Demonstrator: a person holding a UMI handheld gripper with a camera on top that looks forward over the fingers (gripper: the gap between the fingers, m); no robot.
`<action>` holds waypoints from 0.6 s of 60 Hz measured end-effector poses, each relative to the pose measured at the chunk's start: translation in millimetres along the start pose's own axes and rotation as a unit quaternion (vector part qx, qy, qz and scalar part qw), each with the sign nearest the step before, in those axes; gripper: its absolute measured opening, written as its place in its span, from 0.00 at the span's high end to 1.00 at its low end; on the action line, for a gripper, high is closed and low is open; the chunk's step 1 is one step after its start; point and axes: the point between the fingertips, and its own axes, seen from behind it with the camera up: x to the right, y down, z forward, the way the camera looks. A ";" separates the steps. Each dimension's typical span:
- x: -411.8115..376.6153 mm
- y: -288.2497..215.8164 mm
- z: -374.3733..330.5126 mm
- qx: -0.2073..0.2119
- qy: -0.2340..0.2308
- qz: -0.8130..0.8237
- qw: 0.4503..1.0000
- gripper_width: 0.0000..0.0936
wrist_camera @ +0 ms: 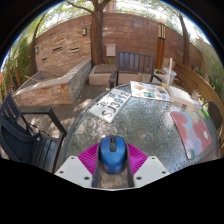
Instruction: Arrange mouse
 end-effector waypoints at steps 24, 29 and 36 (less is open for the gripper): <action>40.5 -158.0 -118.7 0.153 -0.107 0.026 0.982 0.62; 100.2 -201.1 -145.8 0.197 -0.099 0.038 0.975 0.62; 202.4 -207.8 -128.4 0.195 -0.059 0.053 0.978 0.62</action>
